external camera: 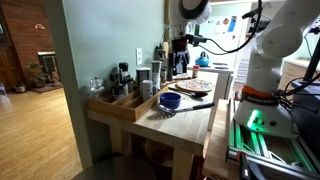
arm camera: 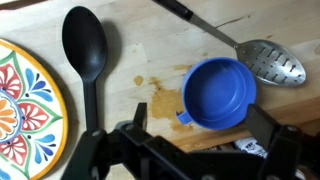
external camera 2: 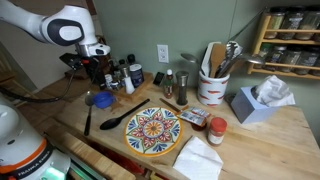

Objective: Move the blue bowl from the left to the right

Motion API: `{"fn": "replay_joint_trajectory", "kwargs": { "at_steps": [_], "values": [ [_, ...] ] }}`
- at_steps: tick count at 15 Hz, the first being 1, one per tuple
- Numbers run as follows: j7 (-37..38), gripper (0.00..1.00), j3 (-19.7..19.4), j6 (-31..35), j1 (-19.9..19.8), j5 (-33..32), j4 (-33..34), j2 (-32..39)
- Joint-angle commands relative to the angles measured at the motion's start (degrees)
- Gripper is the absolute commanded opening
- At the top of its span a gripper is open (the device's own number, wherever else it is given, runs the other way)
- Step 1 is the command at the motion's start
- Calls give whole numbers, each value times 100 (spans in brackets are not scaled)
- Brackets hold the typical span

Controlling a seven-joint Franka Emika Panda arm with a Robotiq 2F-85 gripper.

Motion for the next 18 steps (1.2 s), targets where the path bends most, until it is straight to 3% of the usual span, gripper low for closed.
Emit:
{"fn": "replay_joint_trajectory", "kwargs": {
  "at_steps": [1, 9, 14, 18],
  "values": [
    [309, 100, 117, 220, 19, 19, 5, 486],
    [370, 100, 18, 1210, 80, 466, 6, 1360],
    [596, 100, -17, 1572, -2, 360, 9, 1788],
    [692, 58, -43, 1808, 28, 437, 11, 2032]
  ]
}}
